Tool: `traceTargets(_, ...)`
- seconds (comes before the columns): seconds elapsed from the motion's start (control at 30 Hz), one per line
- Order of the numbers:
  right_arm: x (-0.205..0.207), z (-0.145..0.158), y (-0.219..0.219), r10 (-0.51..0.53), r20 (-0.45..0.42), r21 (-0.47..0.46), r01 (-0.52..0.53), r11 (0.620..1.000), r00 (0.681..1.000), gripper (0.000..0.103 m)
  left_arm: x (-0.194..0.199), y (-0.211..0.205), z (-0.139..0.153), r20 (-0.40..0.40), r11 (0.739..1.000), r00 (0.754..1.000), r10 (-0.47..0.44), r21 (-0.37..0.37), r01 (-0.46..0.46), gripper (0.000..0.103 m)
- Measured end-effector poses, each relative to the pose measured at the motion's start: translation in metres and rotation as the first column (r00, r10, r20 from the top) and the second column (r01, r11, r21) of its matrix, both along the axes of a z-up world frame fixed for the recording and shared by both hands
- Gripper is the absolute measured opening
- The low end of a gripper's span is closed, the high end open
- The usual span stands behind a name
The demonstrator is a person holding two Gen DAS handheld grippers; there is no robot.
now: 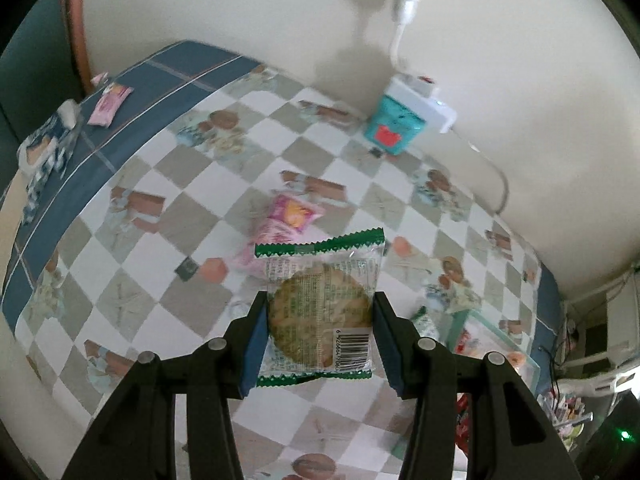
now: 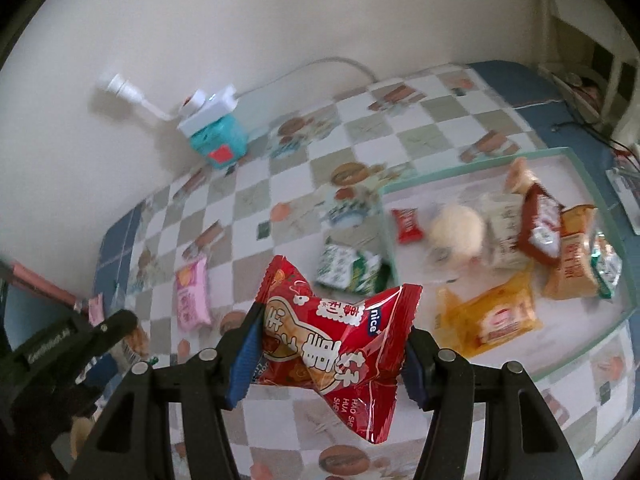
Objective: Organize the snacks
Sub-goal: 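Carry both packs over the tray and open both tools to drop them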
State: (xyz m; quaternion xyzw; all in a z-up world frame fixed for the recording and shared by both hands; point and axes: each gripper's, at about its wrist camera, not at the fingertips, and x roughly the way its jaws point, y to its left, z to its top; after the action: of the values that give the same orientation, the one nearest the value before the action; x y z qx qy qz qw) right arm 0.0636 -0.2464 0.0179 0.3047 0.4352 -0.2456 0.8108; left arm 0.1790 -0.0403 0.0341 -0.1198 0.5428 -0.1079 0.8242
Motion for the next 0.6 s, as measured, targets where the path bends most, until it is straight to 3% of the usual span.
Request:
traceTargets(0.3, -0.03, 0.0, -0.052, -0.12, 0.041, 0.072, 0.116, 0.991, 0.992, 0.064, -0.022, -0.037, 0.024, 0.084, 0.996, 0.994, -0.066, 0.067, 0.06, 0.051)
traceTargets(0.6, -0.075, -0.002, -0.105, -0.257, 0.059, 0.116, 0.249, 0.962, 0.965, 0.064, -0.041, -0.071, 0.032, 0.111, 0.988, 0.986, -0.128, 0.096, 0.117, 0.051)
